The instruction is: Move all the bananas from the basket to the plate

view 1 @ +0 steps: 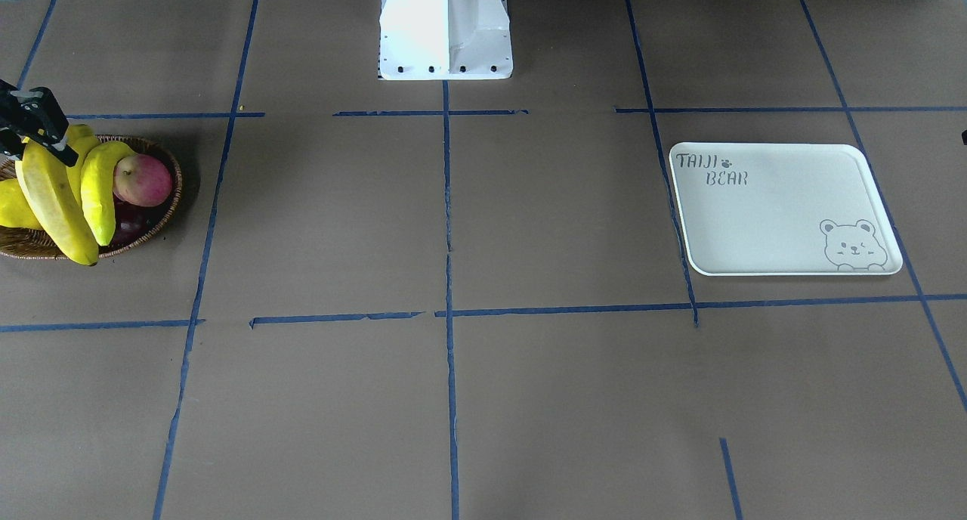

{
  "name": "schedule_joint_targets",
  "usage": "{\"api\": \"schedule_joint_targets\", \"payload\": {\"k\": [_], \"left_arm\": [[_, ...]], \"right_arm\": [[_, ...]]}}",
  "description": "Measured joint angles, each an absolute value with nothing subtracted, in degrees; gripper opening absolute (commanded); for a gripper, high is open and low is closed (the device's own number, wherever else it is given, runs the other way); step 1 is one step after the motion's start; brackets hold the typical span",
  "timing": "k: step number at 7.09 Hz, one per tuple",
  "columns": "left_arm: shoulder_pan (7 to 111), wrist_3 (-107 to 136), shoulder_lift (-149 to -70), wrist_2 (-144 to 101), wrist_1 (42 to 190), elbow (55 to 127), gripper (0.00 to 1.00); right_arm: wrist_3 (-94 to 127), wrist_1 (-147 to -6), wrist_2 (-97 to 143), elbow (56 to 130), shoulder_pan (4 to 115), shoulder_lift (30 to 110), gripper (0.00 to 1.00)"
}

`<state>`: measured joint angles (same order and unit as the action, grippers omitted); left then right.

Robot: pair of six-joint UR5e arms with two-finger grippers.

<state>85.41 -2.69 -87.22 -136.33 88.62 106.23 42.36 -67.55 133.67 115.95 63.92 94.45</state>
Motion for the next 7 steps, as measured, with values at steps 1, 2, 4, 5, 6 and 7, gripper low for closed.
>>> {"api": "schedule_joint_targets", "payload": {"k": [1, 2, 4, 5, 6, 7], "left_arm": [[84.38, 4.61, -88.66, -140.30, 89.68, 106.69, 1.00], [82.05, 11.67, -89.60, -142.52, 92.27, 107.13, 1.00], [73.80, 28.17, -92.36, -142.83, 100.13, 107.63, 1.00], [69.84, 36.16, -93.95, -141.65, 102.99, 108.85, 1.00], [65.79, 43.13, -95.26, -140.88, 104.94, 110.84, 1.00], [62.13, 49.31, -97.26, -140.58, 106.69, 112.21, 1.00]], "right_arm": [[42.41, -67.47, 137.26, 113.00, 63.83, 90.26, 0.00], [42.67, -67.43, 139.13, 111.69, 63.70, 87.69, 0.00], [47.64, -67.40, 140.11, 111.35, 63.18, 83.93, 0.00], [52.42, -67.31, 139.72, 111.49, 62.08, 81.47, 0.00], [57.63, -66.59, 137.91, 111.68, 59.94, 79.21, 0.00], [63.49, -63.79, 134.06, 111.79, 56.75, 77.91, 0.00]]}}
